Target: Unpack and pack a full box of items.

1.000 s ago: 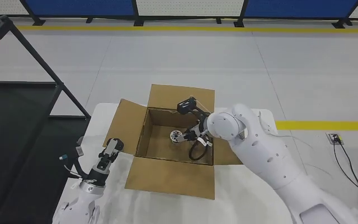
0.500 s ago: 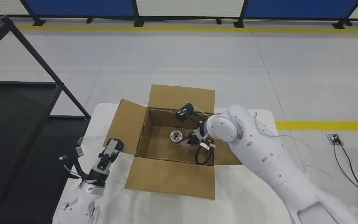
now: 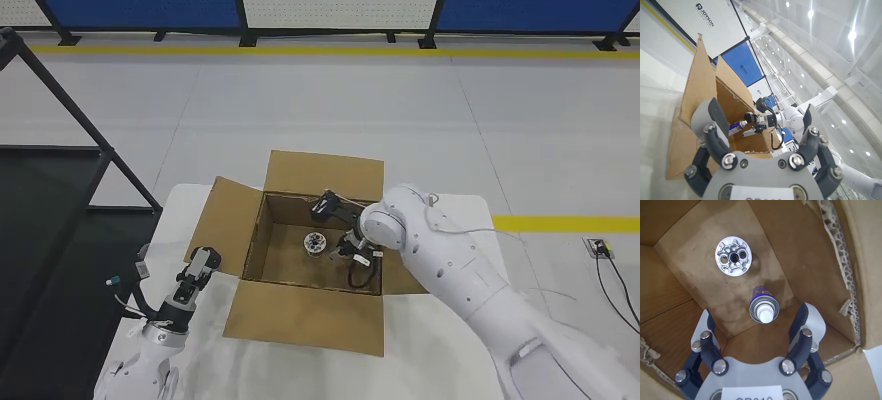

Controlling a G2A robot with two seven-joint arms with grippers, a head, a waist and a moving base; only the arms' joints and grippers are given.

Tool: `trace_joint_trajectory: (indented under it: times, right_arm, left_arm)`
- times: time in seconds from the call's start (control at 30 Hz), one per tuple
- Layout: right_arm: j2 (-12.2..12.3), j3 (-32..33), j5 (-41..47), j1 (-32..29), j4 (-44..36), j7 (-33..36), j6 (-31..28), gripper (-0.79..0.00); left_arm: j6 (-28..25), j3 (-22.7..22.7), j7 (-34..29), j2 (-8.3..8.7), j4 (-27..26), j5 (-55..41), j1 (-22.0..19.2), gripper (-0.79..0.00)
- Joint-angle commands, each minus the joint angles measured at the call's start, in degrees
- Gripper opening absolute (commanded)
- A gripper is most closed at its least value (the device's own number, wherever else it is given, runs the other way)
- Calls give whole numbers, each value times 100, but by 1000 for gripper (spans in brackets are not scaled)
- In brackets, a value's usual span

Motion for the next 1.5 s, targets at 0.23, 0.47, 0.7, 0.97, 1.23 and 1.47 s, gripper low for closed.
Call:
trace_joint_trajectory:
  times: [0.23,0.47,0.7,0.97,1.23,1.47]
  right_arm:
    - [-319,-104,159,187,856,-170,-275,-413]
    - [-530,-191,134,275,1232,-205,-353,-477]
    - [-657,-190,73,384,1430,-385,-469,-785]
    - [-539,41,-33,429,996,-639,-407,-785]
    - [138,823,-482,-230,-996,-450,-218,-785]
    - [820,1954,-1333,-1813,-3981,450,512,-785]
  left_arm:
    - [0,0,0,0,0,0,0,0]
    - [0,0,0,0,0,0,0,0]
    - [0,0,0,0,0,0,0,0]
    - [0,0,0,0,0,0,0,0]
    - [0,0,0,0,0,0,0,0]
    - [0,0,0,0,0,0,0,0]
